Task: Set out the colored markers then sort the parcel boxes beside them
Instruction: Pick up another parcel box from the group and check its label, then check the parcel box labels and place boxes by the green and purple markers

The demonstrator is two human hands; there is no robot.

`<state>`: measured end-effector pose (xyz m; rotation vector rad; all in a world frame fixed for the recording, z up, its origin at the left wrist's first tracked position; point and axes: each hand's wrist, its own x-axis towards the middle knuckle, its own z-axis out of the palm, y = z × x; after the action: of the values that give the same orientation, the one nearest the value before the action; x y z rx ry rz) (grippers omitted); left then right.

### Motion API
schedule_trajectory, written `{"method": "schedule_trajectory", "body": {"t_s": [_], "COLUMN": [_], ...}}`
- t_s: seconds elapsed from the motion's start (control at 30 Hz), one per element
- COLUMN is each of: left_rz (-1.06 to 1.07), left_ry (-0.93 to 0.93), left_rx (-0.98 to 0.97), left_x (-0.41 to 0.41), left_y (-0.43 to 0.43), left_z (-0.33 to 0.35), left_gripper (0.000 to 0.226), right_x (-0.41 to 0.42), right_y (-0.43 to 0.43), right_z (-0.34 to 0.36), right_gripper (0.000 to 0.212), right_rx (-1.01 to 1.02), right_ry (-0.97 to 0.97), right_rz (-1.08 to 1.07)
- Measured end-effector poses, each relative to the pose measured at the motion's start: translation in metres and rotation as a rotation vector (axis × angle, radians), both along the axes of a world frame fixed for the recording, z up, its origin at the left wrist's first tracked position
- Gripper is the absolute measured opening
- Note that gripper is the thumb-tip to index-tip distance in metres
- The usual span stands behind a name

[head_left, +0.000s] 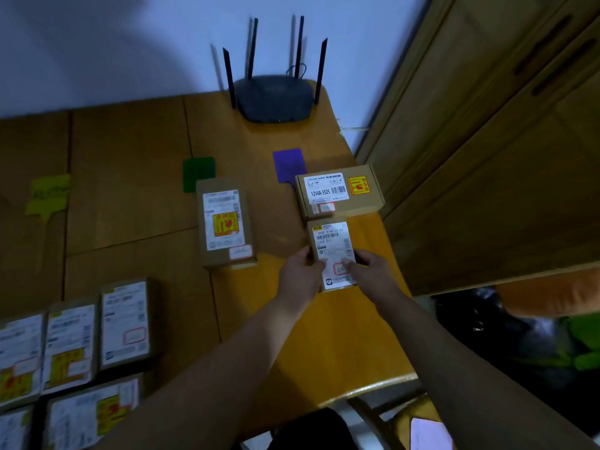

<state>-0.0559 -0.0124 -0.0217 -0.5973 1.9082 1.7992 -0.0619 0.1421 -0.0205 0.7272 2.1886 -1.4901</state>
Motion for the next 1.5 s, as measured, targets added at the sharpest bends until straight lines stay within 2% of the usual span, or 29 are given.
{"method": "schedule_trajectory", "body": {"t_s": [0.13, 0.23, 0.33, 0.4, 0.47, 0.53, 0.63, 0.8, 0.93, 1.1, 1.2, 1.33, 1.4, 1.5], "left_rz": [0.019, 0.024, 0.059, 0.058, 0.087, 0.139, 0.152, 0.212, 0.319, 0.425, 0.463, 0.429, 0.375, 0.279], "left_ry": [-0.056, -0.087, -0.136, -0.130, -0.098, -0.087, -0.032, 0.086, 0.099, 0.043, 0.001, -0.069, -0.089, -0.103], "left_rx": [0.047, 0.039, 0.054, 0.064, 0.031, 0.023, 0.030, -0.027, -0.120, -0.165, -0.177, -0.180, -0.162, -0.131], "left_x": [-0.019, -0.027, -0.030, -0.033, -0.033, -0.032, -0.025, 0.011, 0.054, 0.120, 0.150, 0.170, 0.175, 0.174], "left_y": [0.013, 0.013, 0.012, 0.011, 0.005, -0.008, -0.042, -0.121, -0.196, -0.291, -0.338, -0.384, -0.398, -0.405], "left_z": [-0.018, -0.022, -0.024, -0.019, -0.011, 0.001, 0.022, 0.059, 0.073, 0.072, 0.062, 0.048, 0.043, 0.036], "left_gripper": [0.033, 0.027, 0.037, 0.040, 0.042, 0.047, 0.040, 0.025, 0.025, 0.023, 0.028, 0.045, 0.047, 0.045], "right_x": [-0.019, -0.027, -0.032, -0.033, -0.031, -0.029, -0.032, -0.020, 0.009, 0.052, 0.076, 0.101, 0.109, 0.115], "right_y": [0.014, 0.017, 0.019, 0.018, 0.015, 0.006, -0.025, -0.127, -0.209, -0.294, -0.327, -0.352, -0.358, -0.363], "right_z": [-0.025, -0.031, -0.032, -0.031, -0.022, -0.010, 0.011, 0.045, 0.059, 0.047, 0.029, 0.009, 0.002, -0.003], "right_gripper": [0.034, 0.031, 0.030, 0.038, 0.043, 0.033, 0.018, 0.018, 0.023, 0.024, 0.029, 0.037, 0.038, 0.041], "right_rx": [0.007, 0.010, -0.002, 0.053, 0.220, 0.297, 0.099, -0.242, -0.341, -0.235, -0.152, 0.049, 0.163, 0.202], "right_ry": [-0.036, -0.040, -0.051, -0.039, 0.050, 0.232, 0.355, 0.237, 0.144, 0.009, -0.022, 0.057, 0.120, 0.157], "right_rz": [0.004, 0.022, 0.027, 0.015, -0.030, -0.079, -0.051, 0.213, 0.420, 0.556, 0.563, 0.486, 0.424, 0.312]}}
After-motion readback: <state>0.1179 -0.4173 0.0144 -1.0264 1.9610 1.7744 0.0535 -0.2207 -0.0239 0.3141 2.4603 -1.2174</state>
